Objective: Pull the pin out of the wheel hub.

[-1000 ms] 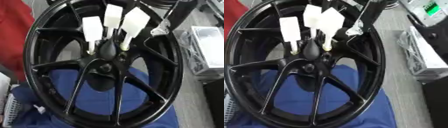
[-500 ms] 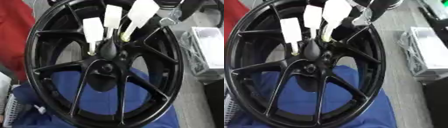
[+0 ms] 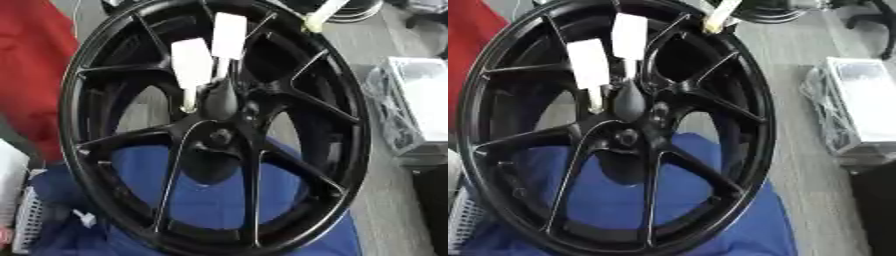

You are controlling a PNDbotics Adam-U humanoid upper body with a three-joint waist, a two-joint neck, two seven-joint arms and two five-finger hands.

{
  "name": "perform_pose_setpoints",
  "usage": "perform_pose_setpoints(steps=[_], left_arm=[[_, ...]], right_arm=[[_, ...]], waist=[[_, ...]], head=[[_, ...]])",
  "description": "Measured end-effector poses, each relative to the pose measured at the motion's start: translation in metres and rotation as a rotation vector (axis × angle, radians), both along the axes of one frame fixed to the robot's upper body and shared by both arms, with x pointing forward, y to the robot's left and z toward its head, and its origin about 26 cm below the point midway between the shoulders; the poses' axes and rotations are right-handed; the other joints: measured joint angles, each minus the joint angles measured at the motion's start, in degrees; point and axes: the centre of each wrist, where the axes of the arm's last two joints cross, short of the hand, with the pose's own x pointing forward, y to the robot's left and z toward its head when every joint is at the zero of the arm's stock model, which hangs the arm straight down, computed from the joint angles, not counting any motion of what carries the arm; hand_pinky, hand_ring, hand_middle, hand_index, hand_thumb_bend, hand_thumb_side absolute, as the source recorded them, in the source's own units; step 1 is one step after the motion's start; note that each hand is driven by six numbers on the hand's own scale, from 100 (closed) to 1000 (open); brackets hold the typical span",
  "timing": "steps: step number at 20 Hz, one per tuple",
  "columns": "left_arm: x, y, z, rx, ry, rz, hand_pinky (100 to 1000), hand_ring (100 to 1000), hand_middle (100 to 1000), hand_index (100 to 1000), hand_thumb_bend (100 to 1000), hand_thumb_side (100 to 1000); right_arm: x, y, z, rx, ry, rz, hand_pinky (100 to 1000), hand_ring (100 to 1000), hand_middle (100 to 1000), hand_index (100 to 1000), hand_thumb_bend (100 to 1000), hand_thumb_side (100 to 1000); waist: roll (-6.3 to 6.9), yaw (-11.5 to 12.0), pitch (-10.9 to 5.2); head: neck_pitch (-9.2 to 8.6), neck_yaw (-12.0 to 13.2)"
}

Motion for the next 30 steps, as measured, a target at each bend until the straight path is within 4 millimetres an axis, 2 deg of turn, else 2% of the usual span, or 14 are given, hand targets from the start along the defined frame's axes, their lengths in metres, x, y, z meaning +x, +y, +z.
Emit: perform_pose_setpoints(steps=[6,10,11,12,13,14,16,17,18,22,23,24,27,30], left_arm=[[-0.003,0.006,0.000,-0.003,-0.010,0.026,887,787,798,843,298,821],[-0.004,0.009,-0.002,-0.011,-0.014,0.037,887,786,798,842,296,822],[-0.004,0.009,-0.002,-0.012,-0.014,0.037,887,786,798,842,296,823],[-0.004,0.009,-0.002,-0.013,-0.014,0.037,887,786,798,843,296,823],[-0.004,0.009,-0.002,-0.014,-0.014,0.037,887,786,797,842,297,823],[-0.004,0.009,-0.002,-0.015,-0.015,0.037,887,786,797,842,297,823],[-0.004,0.009,-0.002,-0.016,-0.014,0.038,887,786,797,842,297,823],[-0.005,0.009,-0.002,-0.016,-0.014,0.039,887,785,797,841,298,822],[-0.005,0.010,-0.003,-0.016,-0.013,0.041,887,785,797,840,297,821],[-0.005,0.011,-0.004,-0.020,-0.013,0.047,887,785,797,840,297,821],[-0.005,0.012,-0.004,-0.020,-0.013,0.048,887,784,797,840,296,822],[-0.005,0.011,-0.004,-0.020,-0.013,0.047,887,784,797,840,296,821],[-0.004,0.010,-0.001,-0.018,-0.017,0.040,886,784,797,839,297,818],[-0.003,0.008,0.000,-0.017,-0.019,0.035,886,783,796,839,298,818]], right_arm=[[-0.008,-0.080,-0.041,0.089,0.001,-0.388,796,624,491,625,248,146],[-0.017,-0.114,-0.075,0.052,0.041,-0.632,803,691,583,708,354,214],[-0.019,-0.120,-0.082,0.039,0.050,-0.679,824,770,727,806,439,324],[-0.021,-0.124,-0.088,0.030,0.060,-0.719,828,780,745,820,446,338],[-0.022,-0.128,-0.094,0.023,0.072,-0.755,848,838,826,884,479,395],[-0.022,-0.132,-0.099,0.017,0.091,-0.786,850,846,835,893,476,402],[-0.023,-0.138,-0.108,0.011,0.126,-0.828,850,846,835,893,476,402],[-0.023,-0.140,-0.110,0.010,0.139,-0.843,860,878,868,912,446,461],[-0.024,-0.142,-0.113,0.012,0.153,-0.860,859,870,860,905,444,472],[-0.024,-0.148,-0.119,0.028,0.177,-0.901,859,870,860,905,444,472],[-0.024,-0.148,-0.120,0.029,0.179,-0.903,824,753,732,824,303,529],[-0.024,-0.148,-0.120,0.032,0.175,-0.904,820,738,713,813,259,539],[-0.017,-0.134,-0.100,0.073,0.072,-0.838,803,679,645,783,128,552],[-0.006,-0.102,-0.073,0.127,-0.078,-0.694,794,664,631,778,100,584]], waist=[[0.74,-1.4,-0.08],[1.07,-1.9,-0.43],[1.15,-2.0,-0.72],[1.23,-2.0,-0.93],[1.27,-2.0,-1.08],[1.30,-2.1,-1.13],[1.31,-2.2,-1.15],[1.34,-2.2,-1.16],[1.36,-2.2,-1.17],[1.52,-2.2,-1.28],[1.52,-2.2,-1.28],[1.53,-2.0,-1.38],[1.80,-1.0,-1.85],[1.90,-1.1,-1.85]], head=[[0.00,1.2],[-0.02,1.9],[-0.04,2.0],[-0.05,2.1],[-0.07,2.1],[-0.07,2.1],[-0.07,2.1],[-0.07,2.1],[-0.07,2.0],[-0.07,2.0],[-0.07,2.0],[-0.04,1.7],[-0.03,1.0],[-0.01,0.8]])
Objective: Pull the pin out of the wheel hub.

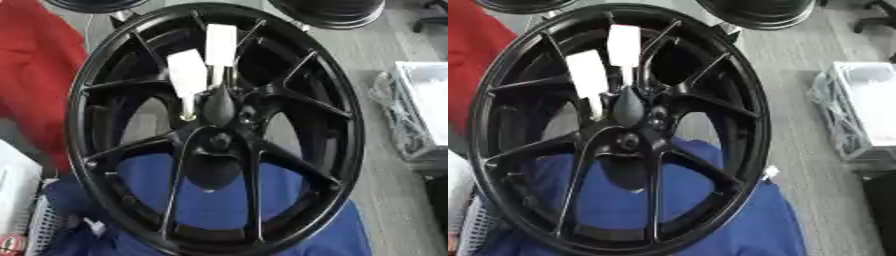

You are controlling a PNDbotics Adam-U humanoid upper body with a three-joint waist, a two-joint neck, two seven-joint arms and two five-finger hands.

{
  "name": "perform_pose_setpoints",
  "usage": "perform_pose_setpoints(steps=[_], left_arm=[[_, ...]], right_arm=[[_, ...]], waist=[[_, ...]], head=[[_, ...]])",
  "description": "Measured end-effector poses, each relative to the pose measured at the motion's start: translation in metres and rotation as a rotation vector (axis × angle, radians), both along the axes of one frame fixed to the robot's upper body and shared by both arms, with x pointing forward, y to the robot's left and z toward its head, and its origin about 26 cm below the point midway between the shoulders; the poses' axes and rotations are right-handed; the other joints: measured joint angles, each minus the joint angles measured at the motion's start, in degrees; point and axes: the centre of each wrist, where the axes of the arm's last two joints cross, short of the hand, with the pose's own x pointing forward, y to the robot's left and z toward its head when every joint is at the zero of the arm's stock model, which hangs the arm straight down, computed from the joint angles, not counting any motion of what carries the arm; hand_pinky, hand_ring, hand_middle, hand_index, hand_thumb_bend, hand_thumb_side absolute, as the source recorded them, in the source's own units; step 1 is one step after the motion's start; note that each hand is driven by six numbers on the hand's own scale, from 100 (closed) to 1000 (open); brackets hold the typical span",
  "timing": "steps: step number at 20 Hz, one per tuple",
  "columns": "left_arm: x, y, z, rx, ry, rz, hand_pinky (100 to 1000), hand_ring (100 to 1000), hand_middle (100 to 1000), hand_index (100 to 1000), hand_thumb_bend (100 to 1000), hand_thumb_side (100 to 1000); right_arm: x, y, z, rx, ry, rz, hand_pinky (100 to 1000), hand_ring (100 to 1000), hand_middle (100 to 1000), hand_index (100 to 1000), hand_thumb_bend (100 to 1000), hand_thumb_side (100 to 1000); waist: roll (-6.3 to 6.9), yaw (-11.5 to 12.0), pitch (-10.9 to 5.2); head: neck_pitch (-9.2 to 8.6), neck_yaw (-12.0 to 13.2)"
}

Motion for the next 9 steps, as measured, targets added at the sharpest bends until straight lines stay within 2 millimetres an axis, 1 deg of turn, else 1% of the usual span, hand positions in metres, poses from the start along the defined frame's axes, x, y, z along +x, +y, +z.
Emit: perform_pose_setpoints(steps=[4,7,9], left_arm=[[0.000,-0.002,0.001,0.003,-0.004,-0.006,885,782,794,839,298,816],[0.001,-0.004,0.002,0.006,-0.007,-0.015,881,780,791,838,298,815],[0.001,-0.005,0.002,0.008,-0.004,-0.020,874,774,786,838,296,816]], right_arm=[[0.010,0.053,0.029,-0.003,-0.165,0.184,784,654,613,766,100,564],[0.013,0.095,0.040,0.021,-0.225,0.299,776,647,607,762,100,555],[0.014,0.119,0.046,0.049,-0.244,0.365,772,640,602,760,100,545]], waist=[[0.00,0.6,0.00],[-0.04,0.9,0.00],[-0.14,1.0,0.00]], head=[[-0.01,-0.5],[-0.01,-0.7],[-0.01,-0.8]])
